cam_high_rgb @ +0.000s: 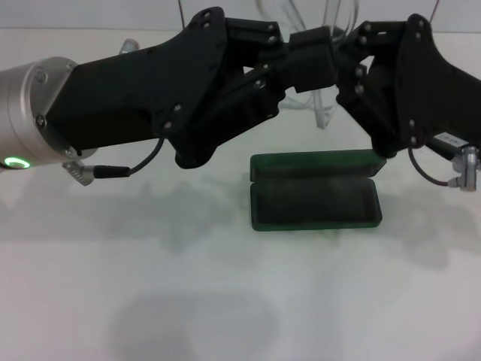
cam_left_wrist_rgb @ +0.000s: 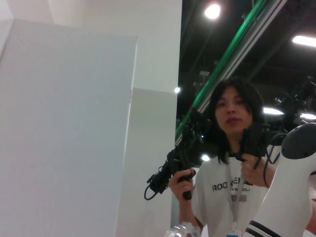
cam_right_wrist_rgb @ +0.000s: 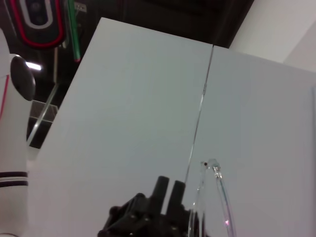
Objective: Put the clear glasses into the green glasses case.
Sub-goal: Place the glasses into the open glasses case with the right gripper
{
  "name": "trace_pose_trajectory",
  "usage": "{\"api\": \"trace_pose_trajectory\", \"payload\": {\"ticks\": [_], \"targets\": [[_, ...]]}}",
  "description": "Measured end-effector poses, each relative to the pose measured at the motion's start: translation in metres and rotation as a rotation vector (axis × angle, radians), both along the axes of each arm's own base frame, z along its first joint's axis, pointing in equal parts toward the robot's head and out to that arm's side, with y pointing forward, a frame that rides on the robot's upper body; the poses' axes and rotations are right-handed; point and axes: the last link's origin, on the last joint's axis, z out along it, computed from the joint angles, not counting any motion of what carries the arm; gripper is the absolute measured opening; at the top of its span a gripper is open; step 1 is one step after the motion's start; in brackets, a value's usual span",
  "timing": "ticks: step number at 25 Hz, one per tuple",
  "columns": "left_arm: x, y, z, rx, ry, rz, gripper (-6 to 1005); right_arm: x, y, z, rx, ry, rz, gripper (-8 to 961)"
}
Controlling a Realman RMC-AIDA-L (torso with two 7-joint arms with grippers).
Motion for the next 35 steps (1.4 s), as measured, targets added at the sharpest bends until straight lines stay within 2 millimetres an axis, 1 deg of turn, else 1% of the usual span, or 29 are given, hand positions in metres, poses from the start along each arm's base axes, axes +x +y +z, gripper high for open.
{"api": "trace_pose_trajectory", "payload": {"ticks": [2, 5, 7, 11, 13, 15, 17, 18, 19, 20, 21, 25, 29, 32, 35], "targets": [[-0.002, 0.0, 0.001, 0.002, 0.002, 0.007, 89, 0.002, 0.003, 0.002, 0.016, 0.004, -0.026, 71], [-0.011, 0.001, 0.007, 0.018, 0.02, 0.031, 89, 0.008, 0.017, 0.01, 0.044, -0.011, -0.115, 71], [-0.023, 0.004, 0.014, 0.033, 0.053, 0.069, 89, 0.011, 0.026, 0.018, 0.042, -0.03, -0.158, 71], [-0.051, 0.011, 0.033, 0.082, 0.14, 0.168, 89, 0.012, 0.03, 0.038, 0.042, -0.062, -0.146, 71], [-0.068, 0.015, 0.04, 0.101, 0.22, 0.223, 89, 0.006, 0.031, 0.043, 0.022, -0.114, -0.126, 71], [-0.077, 0.016, 0.043, 0.109, 0.27, 0.255, 89, -0.003, 0.031, 0.046, -0.024, -0.214, -0.11, 71], [-0.086, 0.017, 0.047, 0.128, 0.294, 0.291, 89, -0.011, 0.03, 0.046, -0.045, -0.305, -0.104, 71], [-0.089, 0.017, 0.048, 0.136, 0.298, 0.305, 89, -0.019, 0.028, 0.049, -0.044, -0.389, -0.101, 71], [-0.093, 0.017, 0.051, 0.152, 0.292, 0.323, 89, -0.023, 0.027, 0.049, -0.04, -0.437, -0.103, 71], [-0.093, 0.017, 0.051, 0.152, 0.292, 0.323, 89, -0.028, 0.027, 0.051, -0.038, -0.495, -0.117, 71], [-0.1, 0.017, 0.059, 0.192, 0.269, 0.364, 89, -0.031, 0.026, 0.051, -0.042, -0.554, -0.141, 71], [-0.112, 0.016, 0.073, 0.247, 0.241, 0.427, 89, -0.046, 0.026, 0.06, -0.031, -0.81, -0.276, 71], [-0.125, 0.012, 0.082, 0.283, 0.235, 0.486, 89, -0.064, 0.028, 0.064, -0.007, -1.007, -0.376, 71], [-0.132, 0.009, 0.083, 0.295, 0.242, 0.512, 90, -0.078, 0.028, 0.062, -0.052, -1.128, -0.401, 71], [-0.136, 0.008, 0.081, 0.292, 0.247, 0.532, 90, -0.088, 0.029, 0.053, -0.113, -1.219, -0.398, 71]]}}
